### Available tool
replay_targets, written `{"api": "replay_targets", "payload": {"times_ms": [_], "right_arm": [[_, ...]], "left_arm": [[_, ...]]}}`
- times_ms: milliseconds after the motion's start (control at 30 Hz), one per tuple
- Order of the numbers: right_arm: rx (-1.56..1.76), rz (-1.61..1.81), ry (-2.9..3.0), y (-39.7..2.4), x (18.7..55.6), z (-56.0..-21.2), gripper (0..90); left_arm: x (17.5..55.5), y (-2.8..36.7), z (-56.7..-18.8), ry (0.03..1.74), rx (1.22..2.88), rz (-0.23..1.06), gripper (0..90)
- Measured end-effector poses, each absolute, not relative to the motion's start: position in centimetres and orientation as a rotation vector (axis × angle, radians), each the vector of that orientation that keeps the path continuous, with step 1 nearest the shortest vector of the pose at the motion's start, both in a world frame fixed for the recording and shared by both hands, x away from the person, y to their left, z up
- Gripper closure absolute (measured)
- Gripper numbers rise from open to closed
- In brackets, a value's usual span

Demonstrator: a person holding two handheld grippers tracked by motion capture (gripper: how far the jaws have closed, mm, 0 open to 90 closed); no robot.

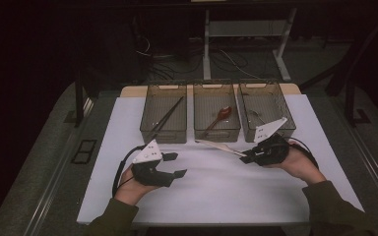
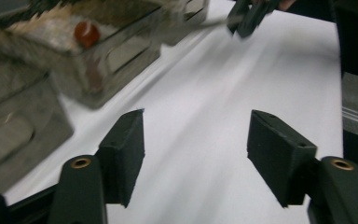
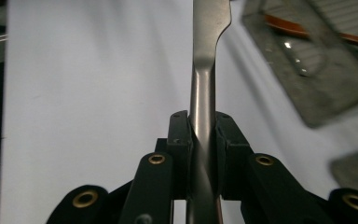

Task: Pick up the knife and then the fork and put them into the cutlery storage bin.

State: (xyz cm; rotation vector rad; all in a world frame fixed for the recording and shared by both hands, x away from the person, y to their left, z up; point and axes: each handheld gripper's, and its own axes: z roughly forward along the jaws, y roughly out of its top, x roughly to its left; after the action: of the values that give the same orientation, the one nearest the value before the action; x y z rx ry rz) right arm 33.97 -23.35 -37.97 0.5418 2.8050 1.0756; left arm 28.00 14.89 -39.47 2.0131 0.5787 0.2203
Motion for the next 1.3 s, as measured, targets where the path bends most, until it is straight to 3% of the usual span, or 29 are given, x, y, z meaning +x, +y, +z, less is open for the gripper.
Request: {"api": "replay_targets", "payload": {"times_ms": [233,767,933,1300], "right_arm": [[0.691,1.074,2.716,-25.4,35.8,-36.5,78.5],[1.086,1.028,2.505,-30.1,41.1,-35.0,78.5],[1.224,0.978,2.445,-31.3,42.6,-35.4,78.4],[1.415,0.875,2.387,-32.0,45.5,-37.0,78.4]], "left_arm": [[27.4,16.0,-40.8,0.647,2.003,0.228,23.5],[27.8,16.6,-42.2,0.711,2.012,0.239,11.2],[27.9,16.5,-42.4,0.715,2.015,0.248,1.2],[27.8,16.0,-42.6,0.696,2.035,0.215,0.0]]}}
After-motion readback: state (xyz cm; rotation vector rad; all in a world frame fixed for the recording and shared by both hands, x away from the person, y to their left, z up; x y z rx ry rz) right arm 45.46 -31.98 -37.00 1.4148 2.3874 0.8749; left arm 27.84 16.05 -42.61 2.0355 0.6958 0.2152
